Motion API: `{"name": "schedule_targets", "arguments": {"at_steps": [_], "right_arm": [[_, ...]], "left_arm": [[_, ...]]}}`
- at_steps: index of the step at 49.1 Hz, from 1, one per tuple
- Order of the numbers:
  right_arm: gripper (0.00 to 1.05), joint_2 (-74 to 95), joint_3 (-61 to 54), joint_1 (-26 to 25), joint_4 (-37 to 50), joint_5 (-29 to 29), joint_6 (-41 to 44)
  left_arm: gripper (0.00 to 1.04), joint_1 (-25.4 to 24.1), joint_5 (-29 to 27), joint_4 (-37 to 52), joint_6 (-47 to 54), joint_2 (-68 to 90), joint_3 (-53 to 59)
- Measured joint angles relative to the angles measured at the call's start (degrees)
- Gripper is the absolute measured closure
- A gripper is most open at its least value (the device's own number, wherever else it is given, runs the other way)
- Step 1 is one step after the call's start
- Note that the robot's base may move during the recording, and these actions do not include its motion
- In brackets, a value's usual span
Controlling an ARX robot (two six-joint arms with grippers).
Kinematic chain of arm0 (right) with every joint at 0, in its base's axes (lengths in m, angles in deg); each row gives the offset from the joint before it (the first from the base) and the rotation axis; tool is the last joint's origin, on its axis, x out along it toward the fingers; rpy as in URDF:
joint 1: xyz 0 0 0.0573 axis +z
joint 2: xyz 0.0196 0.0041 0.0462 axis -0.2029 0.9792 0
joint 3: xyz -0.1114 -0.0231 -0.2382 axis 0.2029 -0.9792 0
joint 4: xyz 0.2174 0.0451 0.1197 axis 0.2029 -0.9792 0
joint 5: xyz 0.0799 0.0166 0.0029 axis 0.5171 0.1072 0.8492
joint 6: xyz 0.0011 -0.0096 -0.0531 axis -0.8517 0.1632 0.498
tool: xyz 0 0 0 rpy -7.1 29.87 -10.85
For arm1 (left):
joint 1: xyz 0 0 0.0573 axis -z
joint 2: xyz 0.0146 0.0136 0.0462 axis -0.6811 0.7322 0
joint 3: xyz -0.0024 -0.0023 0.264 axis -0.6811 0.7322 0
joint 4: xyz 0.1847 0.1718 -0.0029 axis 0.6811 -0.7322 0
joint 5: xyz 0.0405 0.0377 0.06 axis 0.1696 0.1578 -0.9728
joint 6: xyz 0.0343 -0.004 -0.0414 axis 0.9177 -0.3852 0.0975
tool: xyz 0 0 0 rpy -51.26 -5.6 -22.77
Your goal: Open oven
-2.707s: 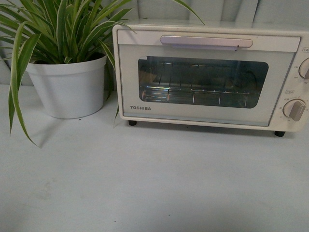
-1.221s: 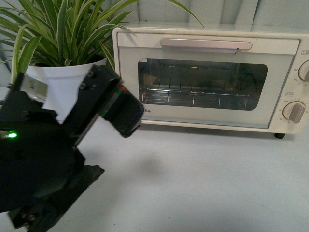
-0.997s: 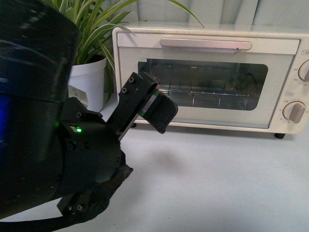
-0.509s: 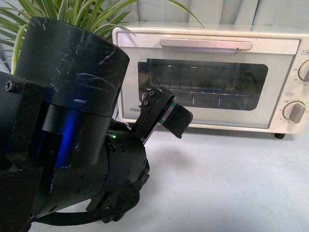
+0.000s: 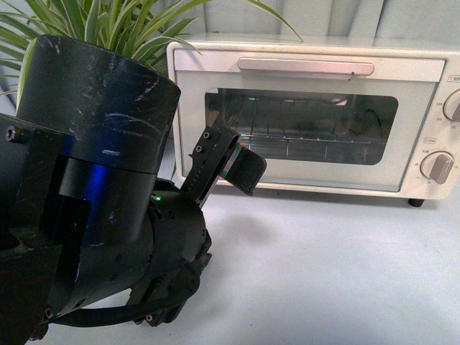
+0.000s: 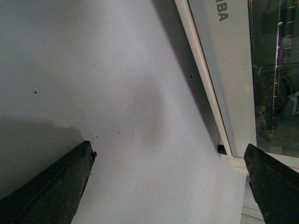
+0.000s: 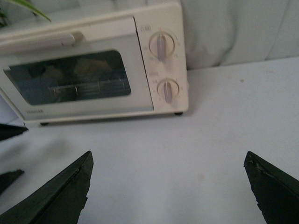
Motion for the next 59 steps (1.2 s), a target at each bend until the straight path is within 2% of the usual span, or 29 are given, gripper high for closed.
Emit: {"name": "schedule_targets", "arguments": {"at_steps": [5, 8, 24, 34, 59], "right_arm": [[0.09, 13.2, 7.5, 3.6, 7.6, -2.4, 1.0], [0.09, 20.7, 12.6, 5.7, 9.2, -4.0, 1.7], [0.09, 44.1, 35.1, 13.5, 2.4, -9.1, 0.6], [0.09, 52.5, 44.7, 14.0, -3.3, -10.4, -3.2], [0.09, 60.3, 51.6, 13.7, -5.5, -12.8, -5.2]], "left_arm": [[0.06, -0.2, 0.0, 0.0, -0.5, 0.0, 0.1], [0.06, -0.3, 0.0, 0.0, -0.5, 0.0, 0.1], [0.06, -0.4, -0.3, 0.0, -0.7, 0.0, 0.2], [0.06, -0.9, -0.5, 0.0, -0.7, -0.2, 0.4], [0.06, -1.1, -1.0, 0.0, -0.9, -0.4, 0.6]]}}
